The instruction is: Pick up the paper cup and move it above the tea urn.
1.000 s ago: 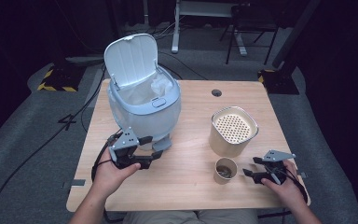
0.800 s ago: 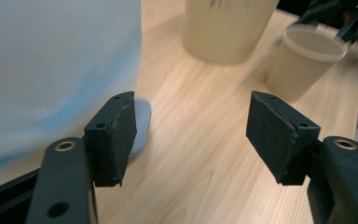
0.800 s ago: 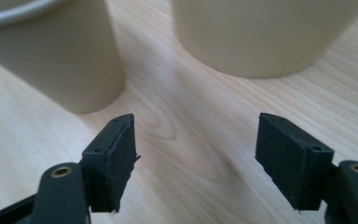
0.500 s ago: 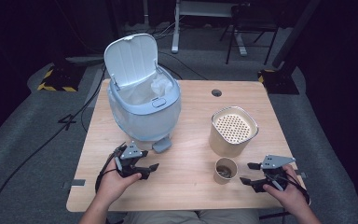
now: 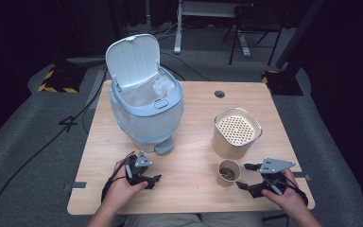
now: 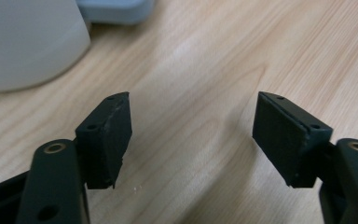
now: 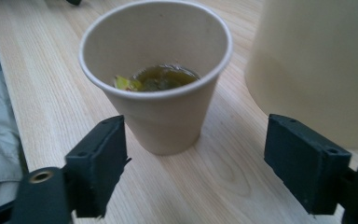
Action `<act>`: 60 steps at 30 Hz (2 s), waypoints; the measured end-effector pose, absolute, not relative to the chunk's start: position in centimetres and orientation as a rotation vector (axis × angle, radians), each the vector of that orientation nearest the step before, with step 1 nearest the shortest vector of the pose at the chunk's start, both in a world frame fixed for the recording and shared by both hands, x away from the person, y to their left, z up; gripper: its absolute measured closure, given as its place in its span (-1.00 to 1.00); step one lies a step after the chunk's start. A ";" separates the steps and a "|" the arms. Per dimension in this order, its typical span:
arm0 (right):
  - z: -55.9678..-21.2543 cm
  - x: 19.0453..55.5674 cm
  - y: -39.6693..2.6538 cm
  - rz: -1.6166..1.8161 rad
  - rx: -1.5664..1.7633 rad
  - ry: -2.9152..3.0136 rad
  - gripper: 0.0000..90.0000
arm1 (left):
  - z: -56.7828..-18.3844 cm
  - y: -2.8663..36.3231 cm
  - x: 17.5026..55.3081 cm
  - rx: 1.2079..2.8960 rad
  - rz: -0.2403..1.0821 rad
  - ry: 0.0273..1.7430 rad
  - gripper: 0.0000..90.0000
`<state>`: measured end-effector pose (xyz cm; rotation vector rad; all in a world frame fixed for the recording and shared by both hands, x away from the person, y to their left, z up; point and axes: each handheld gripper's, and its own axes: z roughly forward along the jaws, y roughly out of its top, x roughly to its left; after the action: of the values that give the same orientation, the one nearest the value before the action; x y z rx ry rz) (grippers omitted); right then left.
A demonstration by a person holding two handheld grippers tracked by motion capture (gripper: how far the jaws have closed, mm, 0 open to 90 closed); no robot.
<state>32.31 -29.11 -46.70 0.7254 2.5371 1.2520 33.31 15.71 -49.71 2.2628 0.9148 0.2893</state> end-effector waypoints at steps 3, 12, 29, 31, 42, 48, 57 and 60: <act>-46.8 32.2 -28.4 1.262 0.700 2.525 -0.62 | -49.9 15.8 33.4 2.247 0.290 0.917 -0.47; -47.7 32.3 -26.8 1.283 0.708 2.520 -0.63 | -50.4 15.3 33.3 2.254 0.309 0.869 -0.76; -48.7 32.8 -24.9 1.343 0.721 2.468 -0.51 | -50.4 15.3 33.3 2.254 0.316 0.873 -0.78; -48.9 32.9 -24.9 1.372 0.730 2.469 -0.44 | -50.4 15.3 33.3 2.254 0.316 0.873 -0.78; -48.5 32.9 -25.2 1.394 0.704 2.457 -0.38 | -50.4 15.3 33.3 2.254 0.315 0.873 -0.78; -47.0 32.9 -26.0 1.453 0.704 2.424 -0.37 | -50.4 15.3 33.3 2.256 0.313 0.873 -0.78; -43.5 32.8 -26.8 1.518 0.648 2.380 -0.37 | -50.4 15.3 33.3 2.253 0.316 0.874 -0.78; -42.9 32.9 -26.8 1.515 0.632 2.373 -0.37 | -50.4 15.3 33.3 2.253 0.316 0.874 -0.78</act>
<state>32.88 -26.85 -42.86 0.6317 2.3732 1.5153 33.30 15.29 -50.42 2.2532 0.8742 0.3157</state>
